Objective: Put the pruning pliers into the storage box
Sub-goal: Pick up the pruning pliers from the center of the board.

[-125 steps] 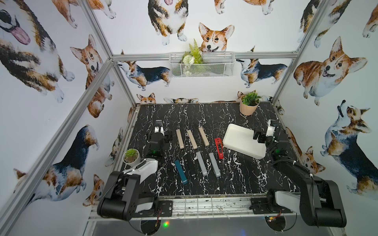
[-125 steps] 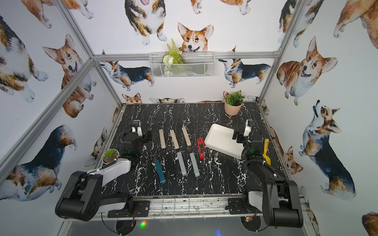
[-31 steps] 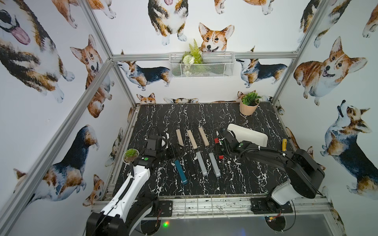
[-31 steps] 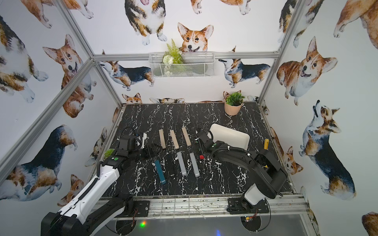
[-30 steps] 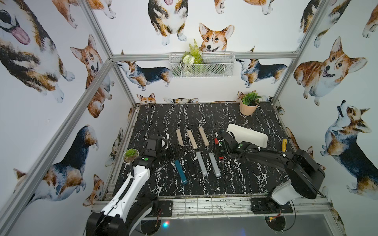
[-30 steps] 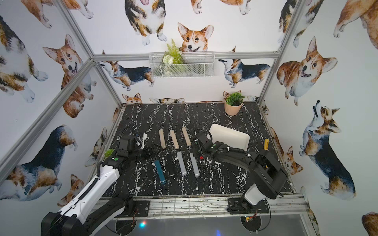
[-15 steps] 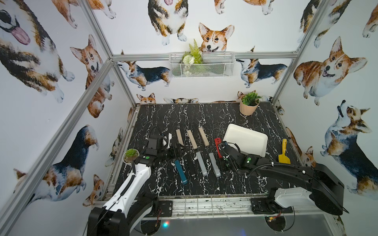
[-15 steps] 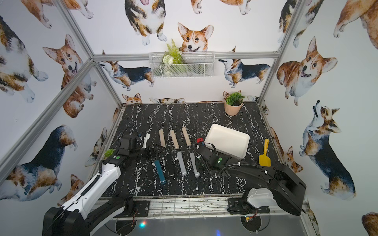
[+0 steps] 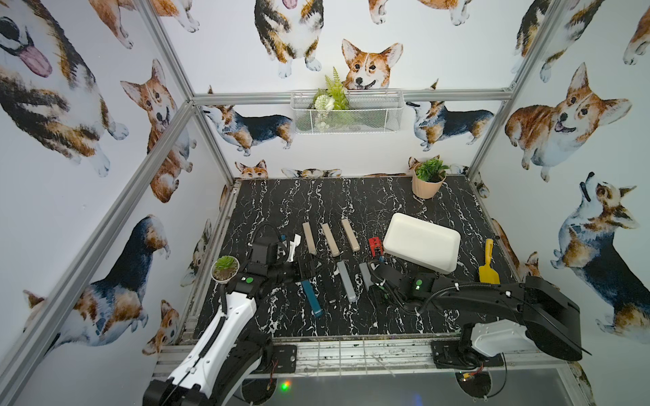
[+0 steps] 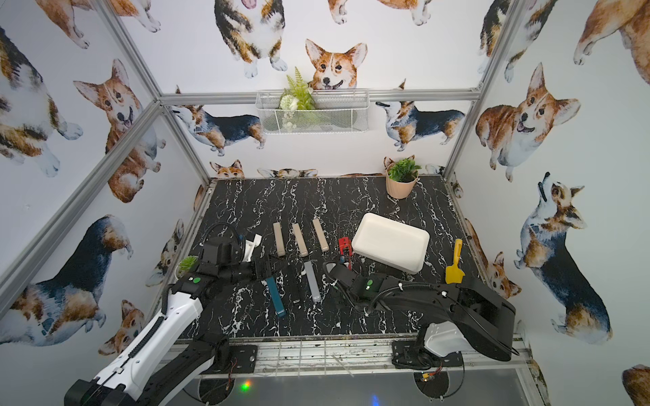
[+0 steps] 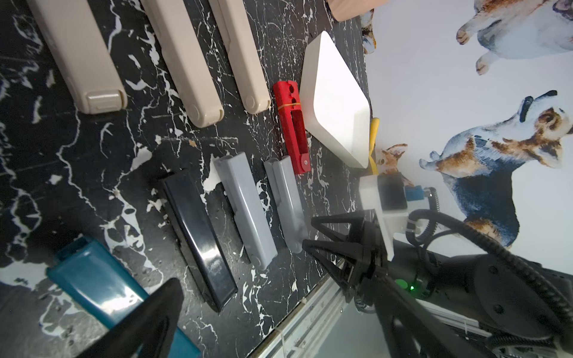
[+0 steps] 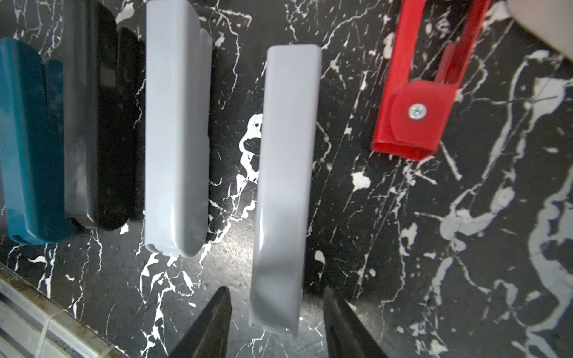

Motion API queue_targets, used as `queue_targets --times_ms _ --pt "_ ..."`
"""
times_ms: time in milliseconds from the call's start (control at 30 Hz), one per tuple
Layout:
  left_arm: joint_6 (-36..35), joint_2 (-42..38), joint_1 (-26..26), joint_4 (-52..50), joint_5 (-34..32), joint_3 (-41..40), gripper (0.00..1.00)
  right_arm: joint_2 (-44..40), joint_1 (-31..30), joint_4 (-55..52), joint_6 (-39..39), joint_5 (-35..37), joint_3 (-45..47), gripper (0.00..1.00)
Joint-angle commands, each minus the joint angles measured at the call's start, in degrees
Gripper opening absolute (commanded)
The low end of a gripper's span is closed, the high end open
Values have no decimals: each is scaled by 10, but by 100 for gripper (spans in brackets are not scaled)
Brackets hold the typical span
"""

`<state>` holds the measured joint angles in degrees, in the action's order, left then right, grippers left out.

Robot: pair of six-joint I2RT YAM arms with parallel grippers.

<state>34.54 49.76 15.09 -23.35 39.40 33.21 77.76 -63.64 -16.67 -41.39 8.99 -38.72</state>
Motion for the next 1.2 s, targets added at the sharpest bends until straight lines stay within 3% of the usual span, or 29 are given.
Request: queue_targets --times_ms 0,400,833,1167 --pt "35 -13 11 -15 22 -9 100 2 -1 11 -17 15 4 52" --pt "45 -18 65 -57 -5 -10 100 34 -2 24 -12 21 0 53" --pt "59 -17 70 -28 -28 -22 100 71 -2 26 9 15 -20 53" --pt "63 -17 70 -19 -33 -24 100 91 -2 17 17 6 -32 43"
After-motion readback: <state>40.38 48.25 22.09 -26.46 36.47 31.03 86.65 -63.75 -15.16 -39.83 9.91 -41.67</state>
